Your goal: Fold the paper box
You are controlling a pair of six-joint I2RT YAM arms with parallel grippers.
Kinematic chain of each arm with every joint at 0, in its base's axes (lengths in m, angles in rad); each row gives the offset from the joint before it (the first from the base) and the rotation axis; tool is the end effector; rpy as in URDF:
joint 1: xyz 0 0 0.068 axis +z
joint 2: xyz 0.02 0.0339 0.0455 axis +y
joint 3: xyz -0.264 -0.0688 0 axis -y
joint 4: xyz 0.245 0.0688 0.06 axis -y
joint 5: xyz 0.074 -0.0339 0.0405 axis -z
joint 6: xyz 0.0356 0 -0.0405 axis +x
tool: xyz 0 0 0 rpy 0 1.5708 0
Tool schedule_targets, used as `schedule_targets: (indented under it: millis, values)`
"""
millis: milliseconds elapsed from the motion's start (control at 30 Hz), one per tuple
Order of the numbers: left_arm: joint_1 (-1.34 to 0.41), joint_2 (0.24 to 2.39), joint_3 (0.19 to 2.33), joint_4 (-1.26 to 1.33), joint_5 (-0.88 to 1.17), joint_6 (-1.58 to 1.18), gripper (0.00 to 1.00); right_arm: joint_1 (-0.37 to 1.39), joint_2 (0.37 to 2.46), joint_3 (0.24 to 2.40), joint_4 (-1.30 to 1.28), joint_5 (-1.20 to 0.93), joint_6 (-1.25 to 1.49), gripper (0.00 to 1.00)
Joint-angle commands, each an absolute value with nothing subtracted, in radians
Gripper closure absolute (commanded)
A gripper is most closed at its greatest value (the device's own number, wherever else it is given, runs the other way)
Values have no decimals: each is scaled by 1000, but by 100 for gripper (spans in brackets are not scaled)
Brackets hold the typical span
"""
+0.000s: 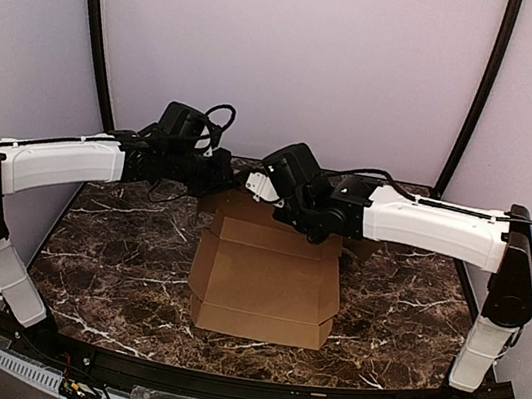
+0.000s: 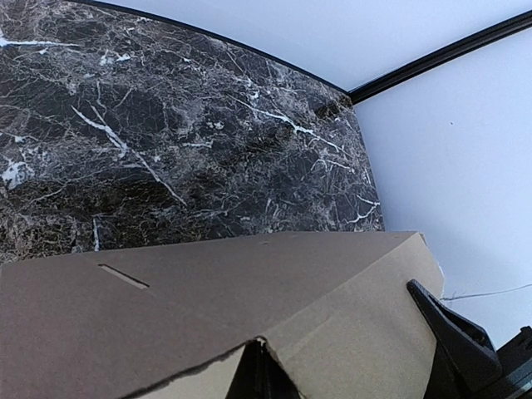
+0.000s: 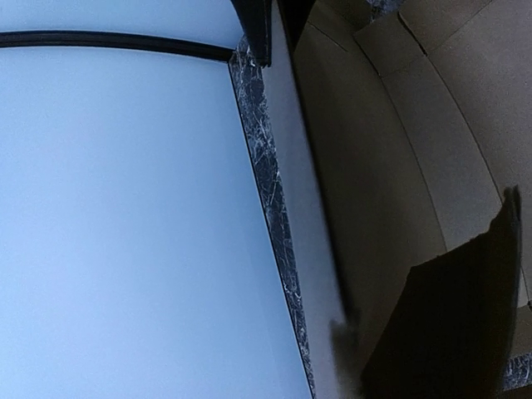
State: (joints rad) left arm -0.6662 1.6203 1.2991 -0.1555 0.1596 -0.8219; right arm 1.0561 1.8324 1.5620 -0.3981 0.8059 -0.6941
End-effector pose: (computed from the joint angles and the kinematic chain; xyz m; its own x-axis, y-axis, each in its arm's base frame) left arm 0.2964 -0.2402 0.3067 -0.7738 -0.3115 -0.5515 0.2268 0.6767 -0.7004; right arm 0.2280 0.3510 0.2997 -0.0272 -0.9480 -0.3171 -0.4442 0.2957 -0.8457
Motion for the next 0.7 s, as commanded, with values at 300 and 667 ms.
schedule_targets:
  millis: [300,667]
  values:
    - [-684,1489,1317,-285,81,-709,99,1066,1827,1546,-402,746,-666,100]
    - [-684,1284,1285,-526,15,-538,92,1025,1802,1469,-372,745,-811,100]
